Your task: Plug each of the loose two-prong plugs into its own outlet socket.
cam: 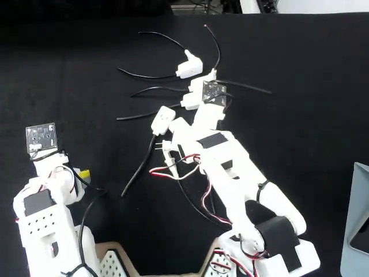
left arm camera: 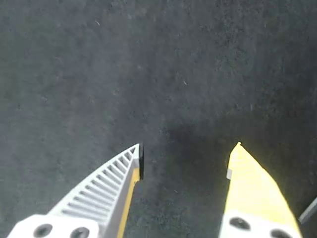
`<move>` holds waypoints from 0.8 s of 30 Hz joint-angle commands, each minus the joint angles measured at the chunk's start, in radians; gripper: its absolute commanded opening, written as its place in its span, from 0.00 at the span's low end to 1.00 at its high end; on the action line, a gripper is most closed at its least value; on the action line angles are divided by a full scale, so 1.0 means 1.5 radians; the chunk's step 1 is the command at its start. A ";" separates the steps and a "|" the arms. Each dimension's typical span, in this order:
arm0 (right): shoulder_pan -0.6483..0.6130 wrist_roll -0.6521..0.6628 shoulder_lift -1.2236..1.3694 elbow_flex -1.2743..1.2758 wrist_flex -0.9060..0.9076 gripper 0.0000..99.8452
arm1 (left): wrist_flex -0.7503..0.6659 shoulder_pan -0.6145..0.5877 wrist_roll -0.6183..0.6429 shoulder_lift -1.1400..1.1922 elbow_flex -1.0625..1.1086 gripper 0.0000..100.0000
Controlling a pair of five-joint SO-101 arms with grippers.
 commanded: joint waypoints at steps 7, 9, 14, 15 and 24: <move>-0.032 -0.008 0.103 -0.051 -0.027 0.15 | -0.025 0.020 0.003 -0.008 0.004 0.28; -0.032 -0.008 0.116 -0.053 -0.026 0.15 | -0.026 0.020 0.003 -0.008 0.004 0.28; -0.050 -0.007 0.119 -0.054 -0.009 0.15 | -0.027 0.021 0.003 -0.008 0.004 0.28; -0.059 -0.007 0.119 -0.054 -0.005 0.15 | -0.027 0.021 0.003 -0.008 0.004 0.28; -0.073 -0.007 0.116 -0.050 0.000 0.15 | -0.026 0.021 0.003 -0.008 0.004 0.28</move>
